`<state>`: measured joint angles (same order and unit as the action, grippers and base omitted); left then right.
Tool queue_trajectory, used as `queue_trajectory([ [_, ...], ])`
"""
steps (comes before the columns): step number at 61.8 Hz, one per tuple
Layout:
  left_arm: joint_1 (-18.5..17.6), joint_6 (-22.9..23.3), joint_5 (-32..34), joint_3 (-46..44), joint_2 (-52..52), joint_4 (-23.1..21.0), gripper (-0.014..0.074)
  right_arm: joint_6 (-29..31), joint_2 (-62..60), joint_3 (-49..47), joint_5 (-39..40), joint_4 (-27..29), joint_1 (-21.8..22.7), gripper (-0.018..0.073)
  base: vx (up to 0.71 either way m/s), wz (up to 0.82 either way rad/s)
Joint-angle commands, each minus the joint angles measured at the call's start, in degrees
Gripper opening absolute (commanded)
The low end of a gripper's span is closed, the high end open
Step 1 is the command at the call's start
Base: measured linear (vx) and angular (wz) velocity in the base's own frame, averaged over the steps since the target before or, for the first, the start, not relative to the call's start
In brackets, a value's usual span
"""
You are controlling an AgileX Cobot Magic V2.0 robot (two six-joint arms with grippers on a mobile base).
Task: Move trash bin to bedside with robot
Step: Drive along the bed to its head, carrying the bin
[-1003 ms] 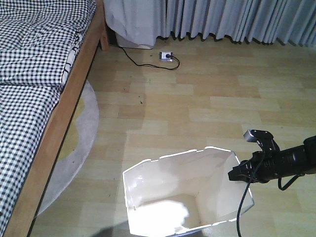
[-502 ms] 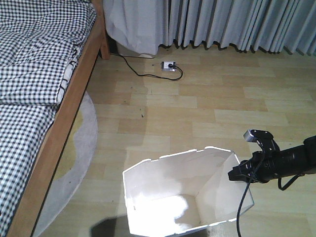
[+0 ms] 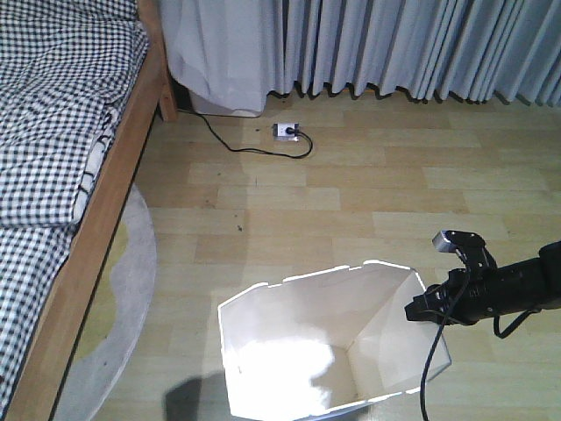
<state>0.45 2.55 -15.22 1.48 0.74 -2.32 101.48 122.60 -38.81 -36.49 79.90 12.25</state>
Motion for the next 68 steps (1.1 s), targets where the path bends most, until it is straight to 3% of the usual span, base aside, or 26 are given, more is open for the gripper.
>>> queue_trajectory([
  [1,0.03,0.32,3.95,0.67,0.83,-0.21,-0.0006,-0.47,-3.62,-0.65,-12.76,2.62,0.24,-0.0004,0.19,-0.08],
  [68,0.03,0.32,3.95,0.67,0.83,-0.21,-0.0006,-0.47,-3.62,-0.65,-12.76,2.62,0.24,-0.0004,0.2,0.01],
])
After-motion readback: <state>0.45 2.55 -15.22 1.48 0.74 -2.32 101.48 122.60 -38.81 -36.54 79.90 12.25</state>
